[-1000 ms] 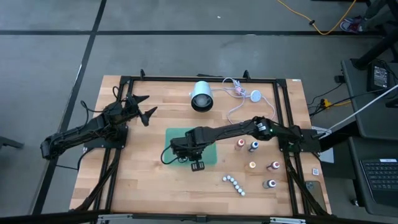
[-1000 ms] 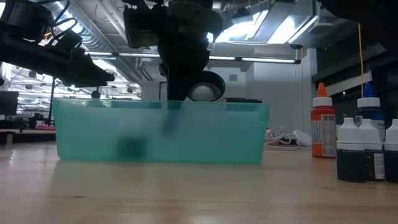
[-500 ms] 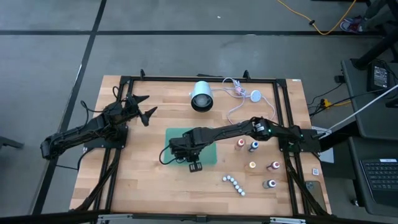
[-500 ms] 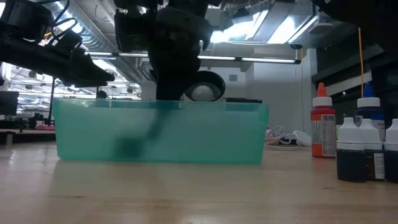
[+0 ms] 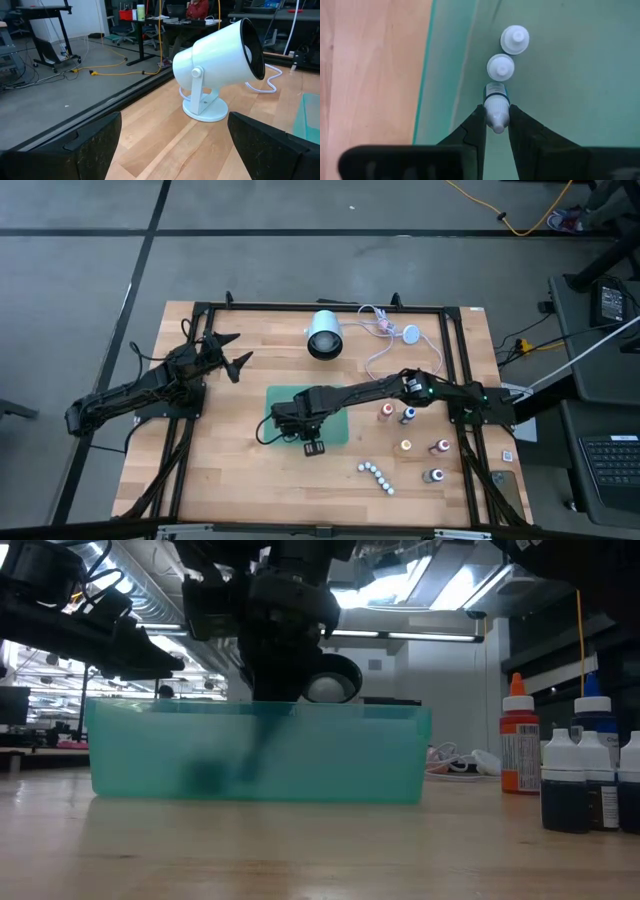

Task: Pick & Place food coloring
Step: Put the small blue food coloring bottle into the bin, then put the small purple food coloring bottle into the bin

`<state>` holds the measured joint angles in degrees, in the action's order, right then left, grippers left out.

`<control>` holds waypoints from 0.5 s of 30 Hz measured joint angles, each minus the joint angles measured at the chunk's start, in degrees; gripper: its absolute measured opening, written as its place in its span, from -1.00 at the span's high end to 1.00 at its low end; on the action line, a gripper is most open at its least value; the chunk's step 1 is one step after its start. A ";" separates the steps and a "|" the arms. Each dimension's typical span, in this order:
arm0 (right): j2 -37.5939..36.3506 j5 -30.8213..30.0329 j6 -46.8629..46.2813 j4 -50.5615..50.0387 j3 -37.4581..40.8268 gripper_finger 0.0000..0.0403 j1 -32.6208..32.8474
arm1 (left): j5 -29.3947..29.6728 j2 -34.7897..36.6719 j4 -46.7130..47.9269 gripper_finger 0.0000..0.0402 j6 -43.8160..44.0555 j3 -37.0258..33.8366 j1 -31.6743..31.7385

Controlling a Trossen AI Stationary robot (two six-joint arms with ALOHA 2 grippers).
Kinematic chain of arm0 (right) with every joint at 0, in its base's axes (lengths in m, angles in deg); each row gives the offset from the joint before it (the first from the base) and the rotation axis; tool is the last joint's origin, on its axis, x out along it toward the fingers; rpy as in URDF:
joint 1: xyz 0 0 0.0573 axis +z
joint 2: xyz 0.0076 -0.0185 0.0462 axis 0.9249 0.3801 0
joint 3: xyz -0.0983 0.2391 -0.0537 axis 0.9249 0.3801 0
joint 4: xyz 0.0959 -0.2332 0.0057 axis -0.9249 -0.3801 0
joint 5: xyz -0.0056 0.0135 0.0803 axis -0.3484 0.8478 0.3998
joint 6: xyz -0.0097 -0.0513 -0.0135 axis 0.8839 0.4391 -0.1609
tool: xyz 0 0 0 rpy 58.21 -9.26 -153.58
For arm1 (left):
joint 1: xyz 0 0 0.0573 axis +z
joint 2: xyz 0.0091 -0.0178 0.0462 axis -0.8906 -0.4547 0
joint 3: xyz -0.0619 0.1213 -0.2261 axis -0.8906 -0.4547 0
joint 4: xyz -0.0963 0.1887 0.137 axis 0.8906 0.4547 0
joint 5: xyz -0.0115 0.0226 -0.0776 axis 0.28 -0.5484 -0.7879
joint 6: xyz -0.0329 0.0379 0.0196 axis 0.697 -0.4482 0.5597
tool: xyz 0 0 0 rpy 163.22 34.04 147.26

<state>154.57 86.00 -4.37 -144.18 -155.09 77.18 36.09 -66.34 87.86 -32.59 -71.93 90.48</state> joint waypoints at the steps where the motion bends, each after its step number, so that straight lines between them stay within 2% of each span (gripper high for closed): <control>1: 0.00 -0.02 0.00 -0.02 0.00 0.63 -0.03 | 0.00 0.02 0.00 -0.80 0.00 0.01 -0.01; 15: 0.01 -0.02 0.00 0.40 -0.01 0.34 -0.12 | 0.00 0.00 0.00 -0.80 0.00 0.01 -0.01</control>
<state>154.58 85.98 -4.37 -143.79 -155.11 77.06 36.09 -66.34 87.86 -32.59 -71.92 90.47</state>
